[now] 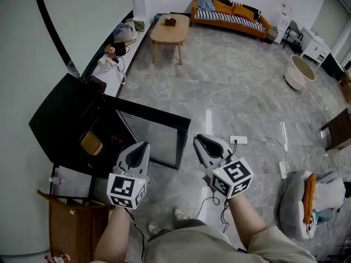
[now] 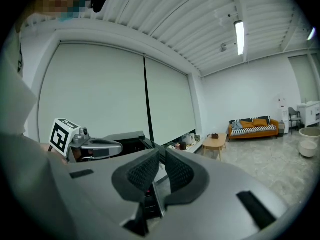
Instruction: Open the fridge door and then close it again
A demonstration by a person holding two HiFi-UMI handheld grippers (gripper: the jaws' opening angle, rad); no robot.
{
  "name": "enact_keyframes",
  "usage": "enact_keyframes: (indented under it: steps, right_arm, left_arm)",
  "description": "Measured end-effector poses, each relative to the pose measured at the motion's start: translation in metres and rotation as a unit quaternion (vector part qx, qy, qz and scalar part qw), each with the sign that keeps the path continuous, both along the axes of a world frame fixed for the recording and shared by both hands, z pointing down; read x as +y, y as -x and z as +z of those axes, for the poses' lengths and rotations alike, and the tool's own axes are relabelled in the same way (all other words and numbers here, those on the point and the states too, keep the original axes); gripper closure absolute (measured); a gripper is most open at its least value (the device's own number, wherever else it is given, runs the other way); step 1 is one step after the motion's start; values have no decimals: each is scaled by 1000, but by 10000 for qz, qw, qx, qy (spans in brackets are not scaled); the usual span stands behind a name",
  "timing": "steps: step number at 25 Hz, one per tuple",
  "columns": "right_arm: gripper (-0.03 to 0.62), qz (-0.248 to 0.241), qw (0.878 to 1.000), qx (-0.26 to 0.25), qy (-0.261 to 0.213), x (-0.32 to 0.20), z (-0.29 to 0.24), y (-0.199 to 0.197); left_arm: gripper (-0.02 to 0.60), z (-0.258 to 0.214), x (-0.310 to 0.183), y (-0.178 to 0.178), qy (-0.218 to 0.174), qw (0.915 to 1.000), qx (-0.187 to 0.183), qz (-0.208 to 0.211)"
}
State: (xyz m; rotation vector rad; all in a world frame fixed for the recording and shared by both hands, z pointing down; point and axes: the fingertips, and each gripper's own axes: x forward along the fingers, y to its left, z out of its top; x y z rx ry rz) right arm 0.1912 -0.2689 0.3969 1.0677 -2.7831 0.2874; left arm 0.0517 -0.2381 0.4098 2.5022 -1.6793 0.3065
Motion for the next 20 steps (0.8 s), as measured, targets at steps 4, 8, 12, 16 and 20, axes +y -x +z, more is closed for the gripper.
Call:
enact_keyframes:
  steps: [4, 8, 12, 16, 20]
  right_arm:
    - [458, -145, 9999, -5, 5, -3, -1, 3]
    - [374, -419, 9990, 149, -92, -10, -3, 10]
    - [348, -687, 9973, 230, -146, -23, 1, 23]
    - [331, -967, 9947, 267, -242, -32, 1, 36]
    - [324, -1137, 9920, 489, -229, -43, 13, 49]
  left_arm:
    - [574, -4, 1, -1, -17, 10000, 8, 12]
    - [574, -9, 7, 1, -38, 10000, -6, -8]
    - [574, -11, 12, 11, -64, 9999, -35, -74]
    - [574, -12, 16, 20, -77, 9998, -45, -184]
    - [574, -8, 19, 27, -23, 9995, -40, -299]
